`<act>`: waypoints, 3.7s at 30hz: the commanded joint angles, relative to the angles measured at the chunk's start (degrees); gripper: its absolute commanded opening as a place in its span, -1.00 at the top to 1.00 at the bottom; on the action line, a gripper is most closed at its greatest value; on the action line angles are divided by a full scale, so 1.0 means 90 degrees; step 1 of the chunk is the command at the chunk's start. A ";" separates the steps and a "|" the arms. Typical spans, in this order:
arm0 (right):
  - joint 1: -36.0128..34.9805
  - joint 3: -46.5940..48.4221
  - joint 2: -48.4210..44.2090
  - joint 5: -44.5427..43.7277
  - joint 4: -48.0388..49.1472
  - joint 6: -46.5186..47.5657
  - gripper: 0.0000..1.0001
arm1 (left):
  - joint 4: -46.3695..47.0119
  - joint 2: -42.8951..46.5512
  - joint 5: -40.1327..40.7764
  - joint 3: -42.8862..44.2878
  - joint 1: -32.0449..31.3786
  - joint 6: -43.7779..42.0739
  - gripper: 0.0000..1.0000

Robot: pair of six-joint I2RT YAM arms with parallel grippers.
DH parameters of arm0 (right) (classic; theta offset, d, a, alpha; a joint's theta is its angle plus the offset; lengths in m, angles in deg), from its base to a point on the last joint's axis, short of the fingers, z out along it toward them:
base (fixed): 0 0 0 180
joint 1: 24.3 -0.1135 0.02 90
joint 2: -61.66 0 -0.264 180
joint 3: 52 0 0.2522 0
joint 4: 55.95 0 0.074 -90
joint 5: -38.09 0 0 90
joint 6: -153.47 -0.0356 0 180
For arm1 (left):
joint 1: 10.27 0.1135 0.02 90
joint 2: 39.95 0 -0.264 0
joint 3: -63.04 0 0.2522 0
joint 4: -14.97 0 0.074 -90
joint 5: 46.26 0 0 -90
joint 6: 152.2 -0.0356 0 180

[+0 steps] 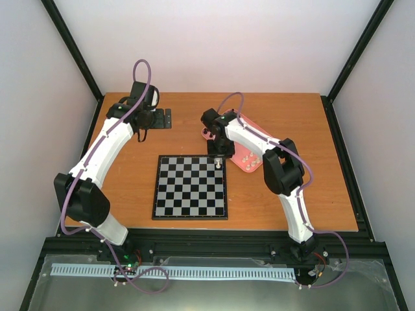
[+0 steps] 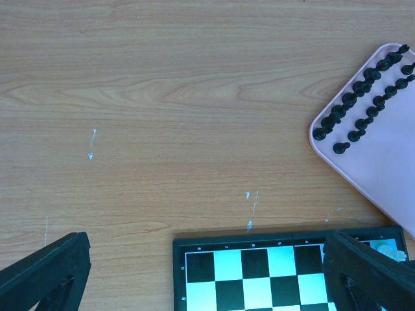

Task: Set up the chess pieces on the board
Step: Place the chess piece on the chessboard, then pick up the chess piece from the storage box.

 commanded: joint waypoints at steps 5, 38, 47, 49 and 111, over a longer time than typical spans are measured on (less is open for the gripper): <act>0.0106 0.0626 -0.0677 -0.0409 -0.0575 0.0372 -0.39 | 0.0058 -0.0090 0.0113 0.0198 -0.0011 -0.0105 -0.99; 0.3609 -0.0859 -0.0679 0.0354 0.0258 0.0766 0.14 | 0.0008 -0.0566 -0.0096 0.0639 -0.0007 -0.0136 -1.00; 0.3609 -0.0790 -0.0472 0.0543 0.0357 0.0756 0.17 | 0.0008 -0.0672 -0.0101 0.0721 -0.0016 -0.0128 -1.00; 0.3605 -0.0770 -0.0416 0.0567 0.0363 0.0744 0.18 | 0.0003 -0.0691 -0.0104 0.0751 -0.0006 -0.0136 -0.99; 0.3541 -0.0263 -0.0223 0.0189 0.0228 0.0803 0.94 | -0.0080 -0.0677 0.0049 0.0843 -0.0011 -0.0136 -1.00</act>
